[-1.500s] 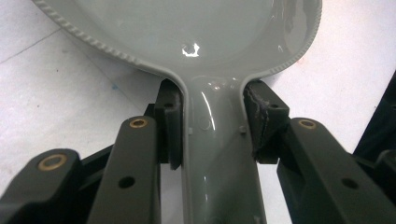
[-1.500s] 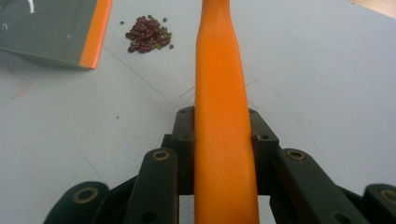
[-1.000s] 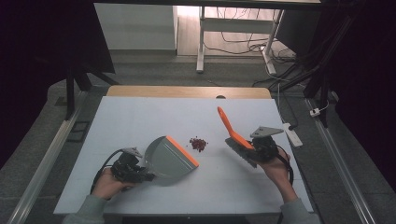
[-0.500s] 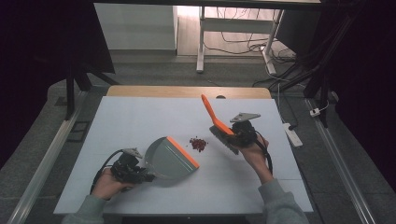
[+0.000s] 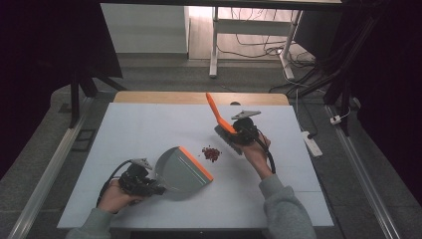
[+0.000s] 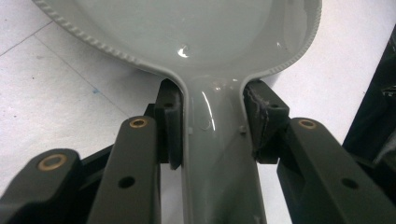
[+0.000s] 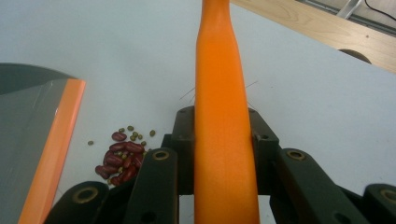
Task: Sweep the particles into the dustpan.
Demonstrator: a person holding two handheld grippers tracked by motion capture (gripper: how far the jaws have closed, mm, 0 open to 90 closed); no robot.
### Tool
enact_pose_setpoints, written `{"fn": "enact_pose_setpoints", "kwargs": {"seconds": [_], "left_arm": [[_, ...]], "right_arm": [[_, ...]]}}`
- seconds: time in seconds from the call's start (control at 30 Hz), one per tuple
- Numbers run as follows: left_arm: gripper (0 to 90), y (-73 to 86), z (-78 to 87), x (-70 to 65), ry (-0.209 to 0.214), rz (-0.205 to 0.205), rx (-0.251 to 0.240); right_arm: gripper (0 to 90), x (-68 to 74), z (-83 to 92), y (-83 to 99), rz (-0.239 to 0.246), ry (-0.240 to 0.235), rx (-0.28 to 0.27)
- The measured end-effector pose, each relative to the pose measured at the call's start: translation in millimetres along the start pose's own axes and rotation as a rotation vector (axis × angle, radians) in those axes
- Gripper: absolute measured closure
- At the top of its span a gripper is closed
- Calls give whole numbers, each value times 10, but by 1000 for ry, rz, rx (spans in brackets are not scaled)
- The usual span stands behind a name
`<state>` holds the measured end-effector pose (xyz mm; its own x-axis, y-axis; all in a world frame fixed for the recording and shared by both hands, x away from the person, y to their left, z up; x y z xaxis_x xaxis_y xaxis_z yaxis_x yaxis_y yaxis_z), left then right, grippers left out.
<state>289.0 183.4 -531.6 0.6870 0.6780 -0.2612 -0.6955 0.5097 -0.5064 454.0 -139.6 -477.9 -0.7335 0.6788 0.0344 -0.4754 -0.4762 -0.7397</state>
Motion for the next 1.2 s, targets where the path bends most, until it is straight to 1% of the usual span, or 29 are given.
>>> {"fn": "enact_pose_setpoints", "kwargs": {"seconds": [0.13, 0.17, 0.33, 0.57, 0.7, 0.77, 1.0, 1.2], "left_arm": [[614, -2, -3, -7, 2, -5, 1], [614, -1, -3, -9, 3, -7, 2], [614, -3, -8, -12, 6, -10, 1], [614, -6, -11, -14, 3, -11, 0], [614, -7, -14, -16, 3, -11, 0], [614, -8, -16, -17, 2, -10, -1], [614, -16, -25, -24, 3, -12, -1], [614, -17, -27, -28, 5, -14, -1]], "right_arm": [[708, 13, -93, 16, 5, -1, 11], [708, 19, -148, 36, 9, 9, 21], [708, 33, -215, 57, 19, -2, 40], [708, 84, -243, 83, 25, -20, 39], [708, 117, -262, 124, 37, -23, 55], [708, 122, -263, 135, 37, -27, 48], [708, 165, -266, 135, 43, -44, 53], [708, 226, -276, 128, 60, -52, 61]]}}
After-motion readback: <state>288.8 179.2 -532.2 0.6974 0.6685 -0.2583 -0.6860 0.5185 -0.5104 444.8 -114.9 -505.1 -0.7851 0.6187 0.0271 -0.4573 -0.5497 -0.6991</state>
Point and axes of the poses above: each handheld gripper's, and its own axes: z roughly backward along the jaws, y roughly out of its underside, x roughly to its left, the point moved 2 cm from there along -z, roughly forward along the jaws, and after that the axes turned 6 degrees about -y, right-handed, at the moved point
